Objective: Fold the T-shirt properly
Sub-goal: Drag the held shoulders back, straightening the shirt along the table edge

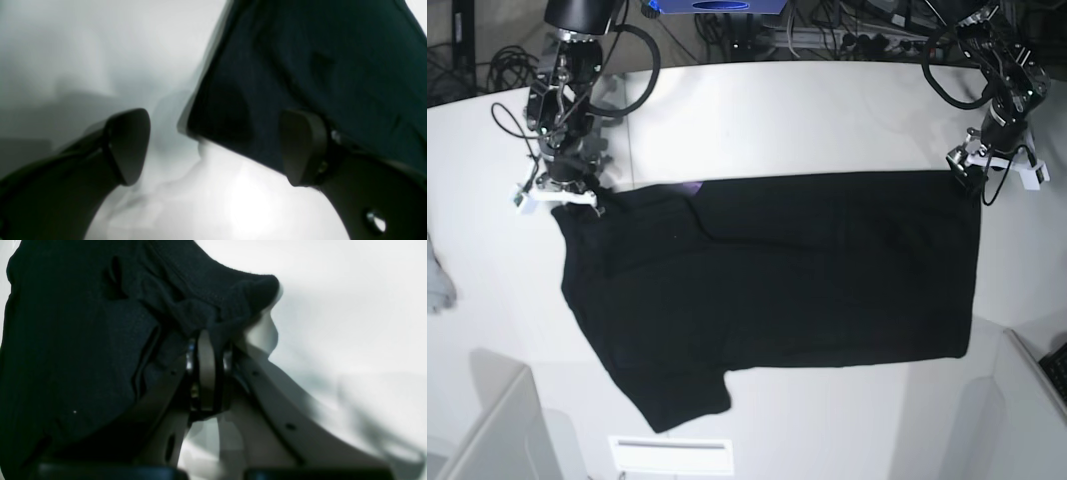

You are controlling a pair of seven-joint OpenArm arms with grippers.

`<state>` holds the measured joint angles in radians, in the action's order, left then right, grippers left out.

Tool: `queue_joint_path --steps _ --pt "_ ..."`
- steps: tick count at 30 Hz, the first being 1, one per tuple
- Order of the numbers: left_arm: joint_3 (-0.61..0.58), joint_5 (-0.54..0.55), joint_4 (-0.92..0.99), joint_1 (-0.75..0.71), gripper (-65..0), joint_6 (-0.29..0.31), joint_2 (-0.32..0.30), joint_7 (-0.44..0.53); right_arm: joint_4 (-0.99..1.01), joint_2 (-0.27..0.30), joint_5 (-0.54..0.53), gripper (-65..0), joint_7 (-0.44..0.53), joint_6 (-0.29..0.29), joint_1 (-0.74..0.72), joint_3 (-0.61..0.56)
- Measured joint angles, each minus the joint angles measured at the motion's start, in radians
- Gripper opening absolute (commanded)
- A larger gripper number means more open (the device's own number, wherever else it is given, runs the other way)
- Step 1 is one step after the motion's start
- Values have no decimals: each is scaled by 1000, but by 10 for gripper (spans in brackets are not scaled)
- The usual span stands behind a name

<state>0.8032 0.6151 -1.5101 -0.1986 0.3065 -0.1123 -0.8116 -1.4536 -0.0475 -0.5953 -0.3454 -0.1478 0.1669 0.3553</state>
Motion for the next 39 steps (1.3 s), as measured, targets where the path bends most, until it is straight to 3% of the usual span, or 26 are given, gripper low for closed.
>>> queue_joint_path --steps 9,14,22,26,36,39 --pt "-5 7 45 38 -87 7 -5 12 -3 0 0 -650 -6 0 0 0" --pt "-4 11 63 43 -296 7 -4 12 -4 0 0 -650 -6 0 1 0" --pt "-5 10 68 40 -472 6 -4 6 -4 0 0 -650 -6 0 1 0" --pt "-5 10 69 29 -650 4 -5 -4 -4 0 0 -650 -6 0 1 0" --pt "-6 6 30 -19 -650 3 -7 -8 -124 -8 2 -650 -69 -13 87 -2" --pt "-24 -45 -31 -66 -650 -2 -19 -22 -161 -8 4 -650 -77 -20 121 -2"
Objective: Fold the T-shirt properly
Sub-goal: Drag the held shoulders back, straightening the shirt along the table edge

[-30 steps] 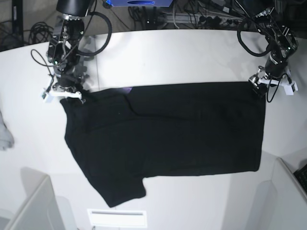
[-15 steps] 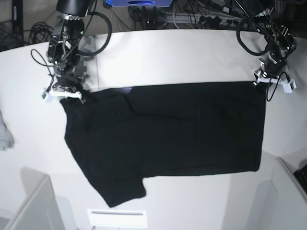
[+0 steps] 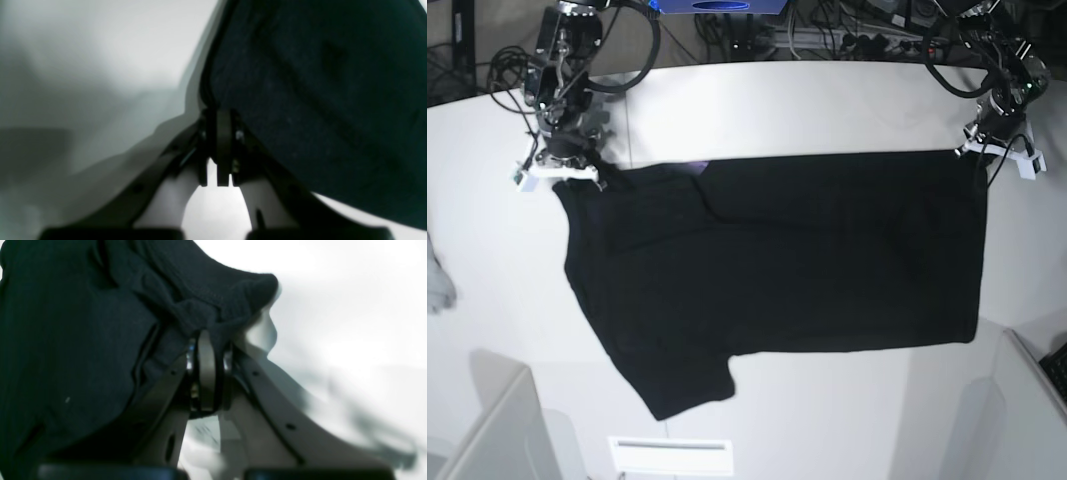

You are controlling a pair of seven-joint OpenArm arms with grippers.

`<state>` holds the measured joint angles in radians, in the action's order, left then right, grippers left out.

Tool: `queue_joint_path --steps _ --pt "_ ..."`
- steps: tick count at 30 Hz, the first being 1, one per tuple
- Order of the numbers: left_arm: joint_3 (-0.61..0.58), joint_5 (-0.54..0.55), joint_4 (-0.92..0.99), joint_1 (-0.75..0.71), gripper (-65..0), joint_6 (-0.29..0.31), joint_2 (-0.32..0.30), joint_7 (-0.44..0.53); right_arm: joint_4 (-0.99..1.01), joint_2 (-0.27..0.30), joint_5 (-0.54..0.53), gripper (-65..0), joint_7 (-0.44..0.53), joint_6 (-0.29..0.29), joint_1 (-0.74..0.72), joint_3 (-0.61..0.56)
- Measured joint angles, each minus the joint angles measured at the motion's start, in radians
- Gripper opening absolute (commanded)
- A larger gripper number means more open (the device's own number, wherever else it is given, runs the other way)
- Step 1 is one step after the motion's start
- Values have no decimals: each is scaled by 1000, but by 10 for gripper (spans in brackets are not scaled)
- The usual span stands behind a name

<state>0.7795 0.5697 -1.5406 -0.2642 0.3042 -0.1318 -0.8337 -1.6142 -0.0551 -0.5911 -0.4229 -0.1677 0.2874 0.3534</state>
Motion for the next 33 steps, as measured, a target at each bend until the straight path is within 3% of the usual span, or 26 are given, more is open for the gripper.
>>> queue_joint_path --steps 9,33 --pt "-31 -42 -100 -94 -650 7 -7 2 -16 -10 -4 -650 6 4 43 68" --pt "-27 -38 -177 -326 -650 10 -8 10 -220 -35 -4 -650 -6 0 299 71"
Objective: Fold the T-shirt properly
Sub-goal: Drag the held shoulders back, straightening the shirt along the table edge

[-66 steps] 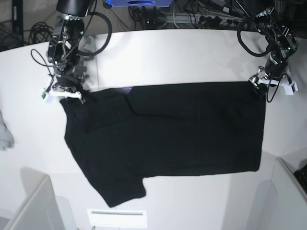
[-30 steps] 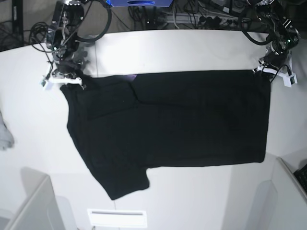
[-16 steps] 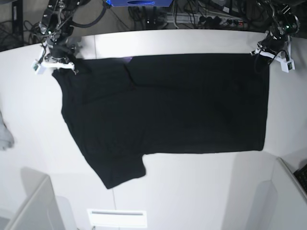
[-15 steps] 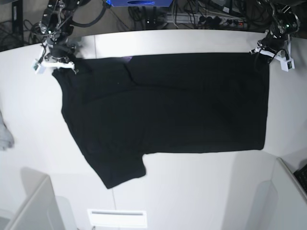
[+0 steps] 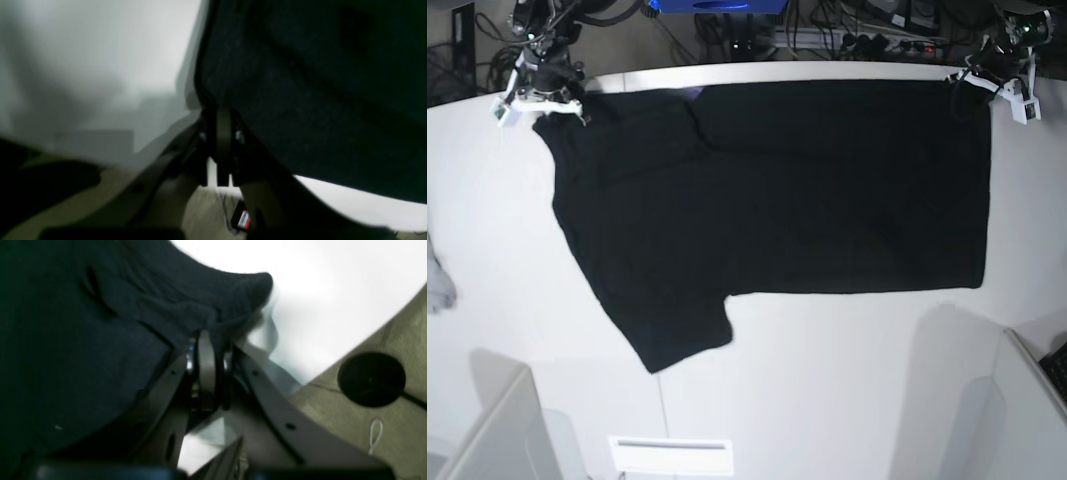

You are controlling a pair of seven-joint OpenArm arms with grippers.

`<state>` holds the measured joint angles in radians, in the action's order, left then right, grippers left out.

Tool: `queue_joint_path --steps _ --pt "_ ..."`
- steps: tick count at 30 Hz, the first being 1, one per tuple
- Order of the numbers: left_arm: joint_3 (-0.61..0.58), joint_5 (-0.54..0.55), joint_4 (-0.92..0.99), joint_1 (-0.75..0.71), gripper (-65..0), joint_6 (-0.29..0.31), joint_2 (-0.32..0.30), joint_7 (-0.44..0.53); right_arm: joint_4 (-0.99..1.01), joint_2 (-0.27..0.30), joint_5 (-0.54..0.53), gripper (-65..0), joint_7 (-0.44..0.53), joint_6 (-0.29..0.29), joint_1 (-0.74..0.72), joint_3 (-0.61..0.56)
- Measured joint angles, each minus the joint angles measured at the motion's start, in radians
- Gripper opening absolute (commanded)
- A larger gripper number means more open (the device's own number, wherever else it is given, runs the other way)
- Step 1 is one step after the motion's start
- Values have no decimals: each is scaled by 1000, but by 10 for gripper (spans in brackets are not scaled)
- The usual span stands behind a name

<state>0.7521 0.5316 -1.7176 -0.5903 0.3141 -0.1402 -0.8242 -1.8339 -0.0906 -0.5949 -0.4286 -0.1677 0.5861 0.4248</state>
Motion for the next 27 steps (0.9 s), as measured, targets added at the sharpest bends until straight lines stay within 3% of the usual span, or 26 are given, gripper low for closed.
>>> queue_joint_path --steps 23,24,27 --pt "57 8 -2 -8 -638 3 4 -3 -24 -3 0 -650 -9 1 61 -1" --pt "57 8 -2 -8 -558 3 4 -3 -24 -3 0 -639 -9 1 61 -1" --pt "58 0 -2 -8 -316 2 4 -2 -24 -3 1 -413 -2 1 63 -1"
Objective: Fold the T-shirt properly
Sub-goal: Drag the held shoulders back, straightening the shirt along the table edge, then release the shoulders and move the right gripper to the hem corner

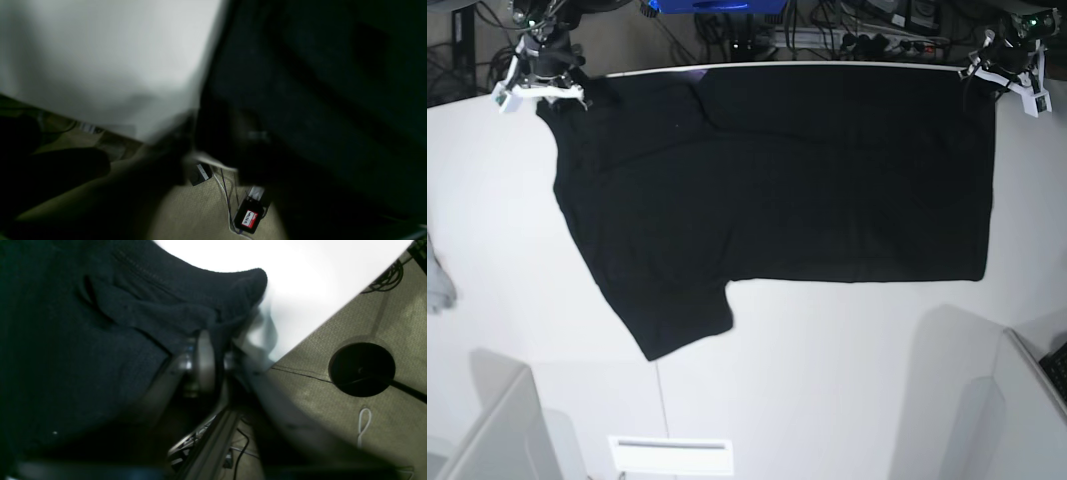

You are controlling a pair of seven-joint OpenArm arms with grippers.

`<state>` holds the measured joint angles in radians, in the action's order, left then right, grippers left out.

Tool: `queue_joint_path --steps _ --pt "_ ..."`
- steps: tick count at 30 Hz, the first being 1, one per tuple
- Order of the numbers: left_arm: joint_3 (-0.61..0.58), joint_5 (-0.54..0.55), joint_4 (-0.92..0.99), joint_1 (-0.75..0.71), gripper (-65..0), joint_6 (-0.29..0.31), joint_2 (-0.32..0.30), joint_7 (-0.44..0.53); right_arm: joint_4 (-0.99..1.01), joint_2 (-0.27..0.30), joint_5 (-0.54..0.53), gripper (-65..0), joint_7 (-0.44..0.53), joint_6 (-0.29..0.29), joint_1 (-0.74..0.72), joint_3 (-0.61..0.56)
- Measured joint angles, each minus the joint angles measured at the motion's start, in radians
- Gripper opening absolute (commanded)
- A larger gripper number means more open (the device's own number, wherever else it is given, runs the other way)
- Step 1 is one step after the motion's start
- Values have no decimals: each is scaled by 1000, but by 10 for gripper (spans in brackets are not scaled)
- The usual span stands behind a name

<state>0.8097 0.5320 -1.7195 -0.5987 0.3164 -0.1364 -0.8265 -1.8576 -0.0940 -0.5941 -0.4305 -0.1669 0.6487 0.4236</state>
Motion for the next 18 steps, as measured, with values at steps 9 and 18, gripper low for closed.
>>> queue_joint_path --steps 9,18 --pt "137 -1 -15 32 -33 -5 9 0 -57 -23 0 -290 14 0 10 69" --pt "201 -3 -153 139 -33 -3 -1 -8 -70 45 18 -290 0 -3 -119 47"
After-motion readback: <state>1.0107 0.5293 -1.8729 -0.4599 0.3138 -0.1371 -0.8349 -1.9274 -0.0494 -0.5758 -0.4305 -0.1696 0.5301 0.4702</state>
